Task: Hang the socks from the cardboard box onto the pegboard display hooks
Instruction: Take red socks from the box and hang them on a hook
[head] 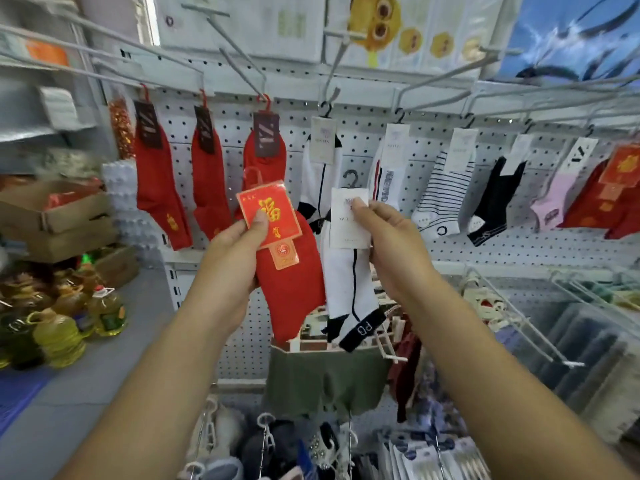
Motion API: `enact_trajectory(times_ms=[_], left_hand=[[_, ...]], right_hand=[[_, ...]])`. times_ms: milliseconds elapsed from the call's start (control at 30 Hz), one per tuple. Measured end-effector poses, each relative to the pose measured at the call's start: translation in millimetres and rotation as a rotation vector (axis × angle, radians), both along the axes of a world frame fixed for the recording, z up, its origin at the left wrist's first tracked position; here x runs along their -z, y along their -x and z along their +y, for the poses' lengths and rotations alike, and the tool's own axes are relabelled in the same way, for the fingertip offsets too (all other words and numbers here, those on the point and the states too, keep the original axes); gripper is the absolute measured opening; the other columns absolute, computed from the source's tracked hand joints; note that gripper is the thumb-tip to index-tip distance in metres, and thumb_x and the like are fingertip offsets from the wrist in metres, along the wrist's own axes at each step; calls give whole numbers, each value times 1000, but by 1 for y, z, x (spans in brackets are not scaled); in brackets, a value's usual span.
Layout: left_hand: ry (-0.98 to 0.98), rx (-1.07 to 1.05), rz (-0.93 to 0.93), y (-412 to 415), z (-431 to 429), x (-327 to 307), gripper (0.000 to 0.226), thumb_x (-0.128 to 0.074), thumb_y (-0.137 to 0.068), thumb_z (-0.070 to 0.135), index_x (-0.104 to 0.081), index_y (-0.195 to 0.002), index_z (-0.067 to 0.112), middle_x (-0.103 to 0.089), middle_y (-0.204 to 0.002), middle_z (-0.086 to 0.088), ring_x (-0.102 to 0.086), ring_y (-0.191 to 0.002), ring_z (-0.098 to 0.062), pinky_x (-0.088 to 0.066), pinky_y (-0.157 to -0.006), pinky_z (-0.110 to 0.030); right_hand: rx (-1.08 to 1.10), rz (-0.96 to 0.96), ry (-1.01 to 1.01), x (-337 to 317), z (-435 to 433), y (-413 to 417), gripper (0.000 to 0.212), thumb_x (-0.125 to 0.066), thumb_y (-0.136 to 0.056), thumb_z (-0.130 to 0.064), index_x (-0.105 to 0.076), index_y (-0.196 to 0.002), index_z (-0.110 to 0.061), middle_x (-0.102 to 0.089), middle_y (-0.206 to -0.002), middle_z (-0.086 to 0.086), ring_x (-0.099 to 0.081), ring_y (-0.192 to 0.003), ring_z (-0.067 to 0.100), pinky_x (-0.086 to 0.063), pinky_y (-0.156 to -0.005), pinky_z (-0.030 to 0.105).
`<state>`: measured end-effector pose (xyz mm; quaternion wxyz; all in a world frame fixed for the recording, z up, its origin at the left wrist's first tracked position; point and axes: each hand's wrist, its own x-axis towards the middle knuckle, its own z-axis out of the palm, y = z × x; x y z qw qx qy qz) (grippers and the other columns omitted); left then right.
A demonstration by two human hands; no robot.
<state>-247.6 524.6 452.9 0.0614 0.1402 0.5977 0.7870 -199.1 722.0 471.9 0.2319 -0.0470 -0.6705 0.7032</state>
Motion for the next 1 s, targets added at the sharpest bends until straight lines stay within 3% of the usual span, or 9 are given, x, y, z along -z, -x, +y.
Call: enact_trajectory(times_ms=[67,200,300,433,533,633,733,867,1000], left_hand=[[-6,-56,54,13,-3,-15,29,-54,-103,43,-80,-96,32,-80,-103,0,-77,-95,-18,-56,-86,-43],[41,-120,140,35,-13,-36,25,-56,-100,50,-78,-95,38,-80,-100,3,-78,-91,-19,-58,-81,-41],[80,-112,166,45,-18,-41,24,-58,-98,55,-77,-99,40,-80,-100,4,-78,-90,-18,-58,-74,-37],[90,-84,169,53,-20,-40,24,-58,-97,55,-76,-102,41,-80,-101,5,-77,-92,-17,-56,-79,-39],[85,-58,152,57,-20,-38,21,-59,-97,52,-77,-100,40,-80,-101,4,-77,-93,-18,-57,-83,-42],[78,-18,122,59,-20,-39,21,-59,-98,49,-78,-100,39,-80,-103,2,-77,-94,-19,-58,-82,-41],[67,22,84,61,-16,-41,23,-59,-99,48,-78,-101,35,-80,-103,1,-78,-92,-20,-59,-73,-36],[41,102,21,57,-4,-37,26,-63,-97,43,-77,-109,26,-80,-104,1,-77,-95,-19,-59,-80,-38],[53,221,-16,47,22,-24,23,-67,-94,40,-81,-102,24,-80,-104,-2,-77,-96,-18,-57,-86,-40]], right_hand=[[67,21,-58,-22,4,23,23,-68,-95,-36,-70,-86,-15,-67,-81,-2,-59,-75,13,-43,-66,26],[140,93,-133,-54,9,64,43,-64,-98,-33,-59,-91,9,-46,-84,6,-38,-78,20,-31,-70,32],[207,112,-184,-70,10,89,36,-63,-99,-31,-62,-91,4,-50,-79,7,-45,-72,16,-37,-59,21],[245,148,-218,-76,12,113,20,-64,-98,-25,-65,-84,-10,-56,-67,-10,-51,-52,-8,-40,-50,4],[237,135,-233,-76,11,125,21,-65,-98,-22,-70,-104,-2,-71,-89,-1,-67,-78,4,-51,-63,9],[226,120,-255,-73,11,135,22,-67,-97,-19,-69,-109,0,-74,-103,11,-71,-94,22,-58,-82,31],[253,80,-297,-68,12,133,26,-69,-95,-22,-69,-111,-2,-73,-104,8,-69,-95,19,-56,-87,33],[366,61,-315,-49,7,102,35,-66,-96,-32,-62,-123,-9,-68,-117,5,-64,-106,16,-54,-95,34],[348,74,-217,-6,3,37,27,-62,-98,-41,-68,-107,-16,-75,-104,-4,-70,-101,10,-57,-93,33]])
